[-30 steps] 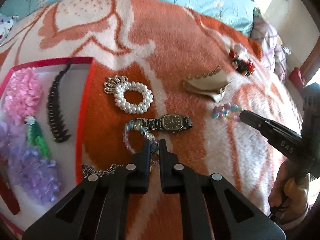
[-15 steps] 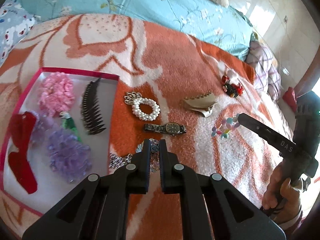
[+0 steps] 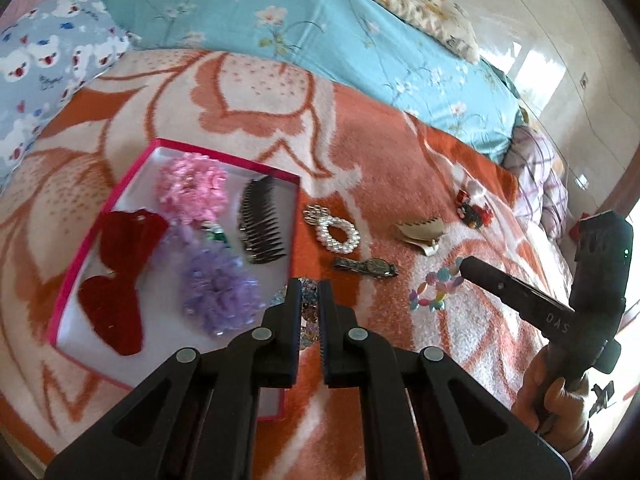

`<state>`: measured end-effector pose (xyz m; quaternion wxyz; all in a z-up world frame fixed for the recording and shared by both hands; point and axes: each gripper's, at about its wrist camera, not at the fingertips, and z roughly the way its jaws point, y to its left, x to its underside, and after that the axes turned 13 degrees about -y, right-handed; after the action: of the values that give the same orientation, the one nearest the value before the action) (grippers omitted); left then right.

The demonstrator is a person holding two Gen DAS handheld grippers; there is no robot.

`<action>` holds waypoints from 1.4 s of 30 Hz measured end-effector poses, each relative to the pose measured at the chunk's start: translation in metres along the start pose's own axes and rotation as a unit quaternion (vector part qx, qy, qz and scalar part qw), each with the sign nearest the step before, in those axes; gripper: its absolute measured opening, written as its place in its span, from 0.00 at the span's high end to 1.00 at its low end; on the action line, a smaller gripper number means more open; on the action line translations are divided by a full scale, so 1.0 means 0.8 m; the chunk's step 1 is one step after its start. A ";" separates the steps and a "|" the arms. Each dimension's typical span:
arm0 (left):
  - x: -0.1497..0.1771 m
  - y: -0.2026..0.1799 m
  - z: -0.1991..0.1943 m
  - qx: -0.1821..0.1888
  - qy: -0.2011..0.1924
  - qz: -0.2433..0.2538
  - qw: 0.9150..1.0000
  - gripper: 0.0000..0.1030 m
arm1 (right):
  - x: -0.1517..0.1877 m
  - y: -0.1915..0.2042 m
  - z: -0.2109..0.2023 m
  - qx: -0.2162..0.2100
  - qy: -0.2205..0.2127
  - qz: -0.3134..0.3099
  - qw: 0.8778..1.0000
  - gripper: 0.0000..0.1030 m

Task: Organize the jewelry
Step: 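Carry the beaded bracelet and beaded hair tie into the white box and release both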

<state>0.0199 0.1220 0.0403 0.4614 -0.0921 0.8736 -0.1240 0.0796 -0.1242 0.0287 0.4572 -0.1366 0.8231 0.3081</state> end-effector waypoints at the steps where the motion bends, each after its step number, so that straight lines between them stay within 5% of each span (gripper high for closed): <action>1: 0.000 0.006 -0.004 -0.004 -0.001 -0.002 1.000 0.95 | 0.001 0.005 0.003 -0.007 0.002 0.002 1.000 0.89; 22: 0.004 0.094 -0.059 -0.064 -0.034 -0.048 0.996 0.95 | 0.039 0.117 0.069 -0.101 0.064 -0.029 0.992 0.89; 42: 0.033 0.169 -0.028 -0.112 0.002 -0.088 0.990 0.95 | 0.094 0.139 0.141 -0.107 0.138 -0.039 0.984 0.89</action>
<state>-0.0201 0.2461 -0.0089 0.4341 -0.2195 0.8712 -0.0659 0.0577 0.0373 -0.0363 0.3336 -0.2577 0.8347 0.3544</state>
